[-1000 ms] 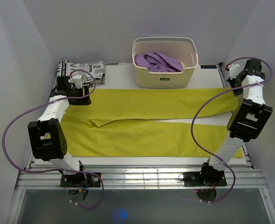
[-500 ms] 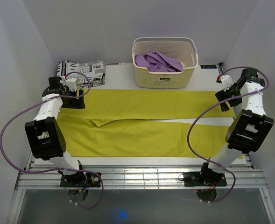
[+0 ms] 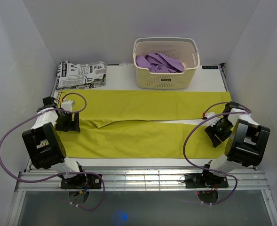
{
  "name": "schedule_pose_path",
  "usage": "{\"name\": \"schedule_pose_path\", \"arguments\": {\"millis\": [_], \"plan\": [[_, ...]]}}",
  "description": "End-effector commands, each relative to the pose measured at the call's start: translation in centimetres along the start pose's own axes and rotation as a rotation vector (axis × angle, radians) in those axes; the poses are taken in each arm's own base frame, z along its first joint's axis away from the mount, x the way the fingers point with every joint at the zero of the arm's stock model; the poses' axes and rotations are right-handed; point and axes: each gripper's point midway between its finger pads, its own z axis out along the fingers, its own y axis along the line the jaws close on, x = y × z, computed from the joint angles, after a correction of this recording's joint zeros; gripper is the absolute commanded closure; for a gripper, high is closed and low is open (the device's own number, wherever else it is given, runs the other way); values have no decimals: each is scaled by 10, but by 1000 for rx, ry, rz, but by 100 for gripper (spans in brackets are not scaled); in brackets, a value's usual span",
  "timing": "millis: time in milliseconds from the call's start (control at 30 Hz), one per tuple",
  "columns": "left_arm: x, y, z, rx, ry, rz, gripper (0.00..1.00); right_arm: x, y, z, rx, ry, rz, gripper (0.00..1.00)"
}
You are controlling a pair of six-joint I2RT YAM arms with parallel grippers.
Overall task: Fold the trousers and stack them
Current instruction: Flatten the trousers out
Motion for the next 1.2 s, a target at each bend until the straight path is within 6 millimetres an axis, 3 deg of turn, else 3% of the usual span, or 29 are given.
{"name": "schedule_pose_path", "arguments": {"millis": [0,133,267,367,433,533,567,600,667,700,767,800,833,867,933,967,1000,1033,1067,1167], "plan": [[30,22,0,-58,47,-5,15,6,-47,7,203,59,-58,35],[69,50,3,-107,112,-30,15,15,-69,14,254,111,-62,36],[96,79,-2,-134,130,-91,15,21,-66,11,251,129,-84,36],[98,85,-4,-119,119,-83,15,20,-46,4,171,105,-97,34],[88,81,-8,-88,83,-58,15,11,-41,-7,151,58,-100,33],[50,68,-28,-7,-43,21,15,-22,-44,-42,122,-77,-86,32],[29,64,-43,0,-84,64,15,-38,-43,-52,102,-147,-76,32],[13,59,-49,24,-132,92,15,-57,-53,-78,113,-205,-66,32],[-13,49,-63,53,-189,133,15,-87,-62,-100,113,-322,-46,33],[-41,47,-74,43,-232,179,15,-100,-69,-109,122,-362,-38,35],[-73,28,-78,82,-277,209,16,-133,-89,-128,152,-451,-12,41],[-95,27,-86,72,-316,231,16,-143,-97,-121,144,-458,2,43],[-109,25,-79,77,-328,206,17,-164,-106,-129,173,-498,0,45],[-123,14,-73,93,-330,226,17,-173,-113,-124,186,-498,15,48],[-146,9,-66,96,-344,220,19,-195,-119,-103,163,-488,23,53],[-151,10,-48,111,-314,185,20,-205,-126,-102,178,-501,46,55],[-157,5,-39,122,-304,186,21,-211,-130,-85,155,-485,62,57],[-166,5,-36,124,-309,182,22,-219,-128,-78,150,-482,61,59],[-169,7,-19,137,-292,150,22,-226,-135,-72,167,-490,80,60],[-177,16,4,140,-275,113,23,-231,-137,-42,165,-453,93,61]]}}
